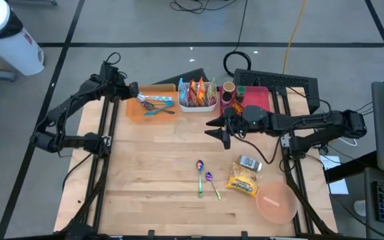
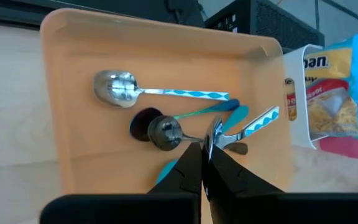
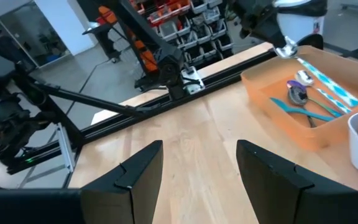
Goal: Pick & Place Food Item
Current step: Put the blue spoon into the orange bin
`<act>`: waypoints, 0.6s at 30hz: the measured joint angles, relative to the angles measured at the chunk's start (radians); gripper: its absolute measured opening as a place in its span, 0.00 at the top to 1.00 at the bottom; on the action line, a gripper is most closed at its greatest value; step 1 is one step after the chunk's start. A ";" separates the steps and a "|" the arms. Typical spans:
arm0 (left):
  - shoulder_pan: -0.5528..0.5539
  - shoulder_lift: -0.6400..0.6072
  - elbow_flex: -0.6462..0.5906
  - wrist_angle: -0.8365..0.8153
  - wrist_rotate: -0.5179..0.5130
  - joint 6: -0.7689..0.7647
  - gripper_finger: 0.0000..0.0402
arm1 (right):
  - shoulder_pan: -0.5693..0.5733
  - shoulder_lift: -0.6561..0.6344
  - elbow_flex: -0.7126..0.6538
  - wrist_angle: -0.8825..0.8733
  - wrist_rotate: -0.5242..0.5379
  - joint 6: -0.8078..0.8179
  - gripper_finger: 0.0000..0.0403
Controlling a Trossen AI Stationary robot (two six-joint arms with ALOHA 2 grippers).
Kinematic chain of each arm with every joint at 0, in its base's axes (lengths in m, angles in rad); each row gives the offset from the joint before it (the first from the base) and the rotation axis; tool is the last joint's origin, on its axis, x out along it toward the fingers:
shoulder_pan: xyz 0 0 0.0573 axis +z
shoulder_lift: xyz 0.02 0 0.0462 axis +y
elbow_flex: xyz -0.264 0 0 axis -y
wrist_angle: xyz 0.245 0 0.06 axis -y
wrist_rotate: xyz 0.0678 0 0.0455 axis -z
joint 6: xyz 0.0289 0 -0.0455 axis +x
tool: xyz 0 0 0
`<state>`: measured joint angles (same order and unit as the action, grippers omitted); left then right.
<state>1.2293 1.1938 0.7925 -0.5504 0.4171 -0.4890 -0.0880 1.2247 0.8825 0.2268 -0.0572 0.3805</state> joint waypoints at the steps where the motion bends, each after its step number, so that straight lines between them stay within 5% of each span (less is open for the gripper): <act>1: 0.000 0.000 0.000 -0.002 0.001 0.008 0.99 | -0.003 0.000 0.000 0.000 0.000 0.000 0.51; 18: -0.024 0.100 0.000 -0.022 -0.019 0.040 0.98 | -0.005 0.000 0.000 -0.016 0.003 0.017 0.51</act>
<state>1.2053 1.2939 0.7925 -0.5725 0.3986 -0.4491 -0.0929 1.2247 0.8825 0.2105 -0.0544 0.3972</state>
